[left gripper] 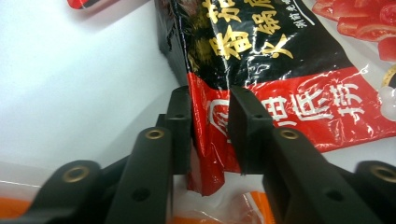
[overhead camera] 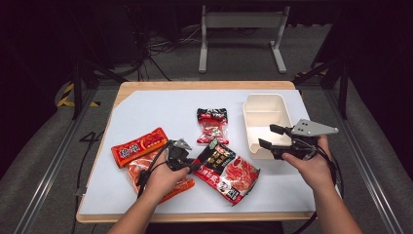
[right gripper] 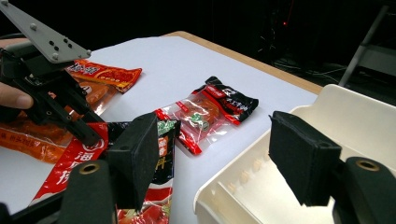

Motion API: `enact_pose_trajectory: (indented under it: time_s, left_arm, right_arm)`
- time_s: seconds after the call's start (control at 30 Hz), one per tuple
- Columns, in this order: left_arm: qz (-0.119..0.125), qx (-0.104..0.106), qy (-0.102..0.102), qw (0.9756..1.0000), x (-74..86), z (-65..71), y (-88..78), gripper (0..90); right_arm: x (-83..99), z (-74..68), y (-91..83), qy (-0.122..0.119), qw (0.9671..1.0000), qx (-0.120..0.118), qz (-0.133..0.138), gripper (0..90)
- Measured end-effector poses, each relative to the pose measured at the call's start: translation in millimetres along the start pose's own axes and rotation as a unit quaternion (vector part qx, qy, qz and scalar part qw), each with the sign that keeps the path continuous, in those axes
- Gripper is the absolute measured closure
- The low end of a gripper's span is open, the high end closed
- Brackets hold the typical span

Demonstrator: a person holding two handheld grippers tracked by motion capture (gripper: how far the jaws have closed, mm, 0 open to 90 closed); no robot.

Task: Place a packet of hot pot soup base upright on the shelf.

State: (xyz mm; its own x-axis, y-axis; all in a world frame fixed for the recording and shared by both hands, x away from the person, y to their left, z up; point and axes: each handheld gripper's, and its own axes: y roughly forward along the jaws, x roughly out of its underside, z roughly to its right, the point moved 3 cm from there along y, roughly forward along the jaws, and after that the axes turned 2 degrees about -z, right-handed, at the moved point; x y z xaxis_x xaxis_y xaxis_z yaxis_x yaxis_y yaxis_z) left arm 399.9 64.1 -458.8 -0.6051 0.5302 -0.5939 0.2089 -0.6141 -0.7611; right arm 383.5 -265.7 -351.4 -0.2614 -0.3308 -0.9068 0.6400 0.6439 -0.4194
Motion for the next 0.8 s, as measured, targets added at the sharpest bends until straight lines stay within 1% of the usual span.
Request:
enact_pose_trajectory:
  time_s: [0.07, 0.1, 0.13, 0.23, 0.37, 0.4, 0.5, 0.57, 0.67, 0.7, 0.73, 0.8]
  left_arm:
    - [0.003, 0.008, -0.013, 0.9999, 0.3, -1.2, -0.3, 77.5]
    - [0.003, 0.008, -0.013, 0.9999, 0.3, -1.2, -0.3, 79.7]
    - [0.005, 0.011, -0.017, 0.9998, 0.3, -1.9, -0.9, 79.7]
    - [0.017, 0.014, -0.025, 0.9995, 0.6, -1.9, -2.3, 84.8]
    - [0.027, 0.007, -0.027, 0.9993, 0.0, 0.1, -3.7, 86.7]
    - [0.033, 0.006, -0.027, 0.9991, -0.2, 0.0, -4.4, 86.8]
    - [0.051, 0.011, -0.033, 0.9981, -1.0, 0.7, -8.2, 87.1]
    - [0.062, 0.011, -0.031, 0.9975, -2.0, 2.8, -12.2, 87.2]
    - [0.084, 0.009, -0.024, 0.9961, -6.0, 9.7, -20.2, 87.4]
    - [0.084, 0.009, -0.024, 0.9961, -6.0, 9.7, -20.2, 87.4]
    - [0.09, 0.008, -0.021, 0.9957, -7.4, 11.9, -22.8, 87.4]
    - [0.101, 0.004, -0.01, 0.9948, -10.4, 17.3, -27.9, 87.4]
  right_arm:
    - [-0.2, -0.6, 0.4, 0.0, 1.0, 0.001, 0.001, 33.6]
    - [-0.2, -0.6, 0.4, 0.0, 1.0, 0.001, 0.001, 33.6]
    - [-0.4, -0.9, 0.7, 0.0, 1.0, 0.0, 0.0, 33.5]
    - [-0.7, -1.8, 0.9, -0.006, 1.0, 0.001, 0.0, 33.8]
    - [-1.8, -1.5, -1.2, -0.007, 0.9999, 0.007, 0.002, 35.3]
    - [-2.0, -1.2, -1.7, -0.006, 0.9999, 0.01, 0.002, 35.7]
    - [-3.2, 0.0, -4.1, -0.003, 0.9996, 0.026, 0.004, 36.6]
    - [-4.0, 1.1, -5.6, 0.003, 0.9992, 0.039, 0.005, 36.6]
    - [-4.5, 3.4, -8.0, 0.014, 0.9983, 0.055, 0.01, 35.6]
    - [-4.5, 4.1, -9.2, 0.022, 0.9977, 0.063, 0.012, 34.8]
    - [-4.5, 4.1, -9.2, 0.022, 0.9977, 0.063, 0.012, 34.8]
    - [-5.0, 5.8, -12.1, 0.035, 0.996, 0.08, 0.019, 33.8]
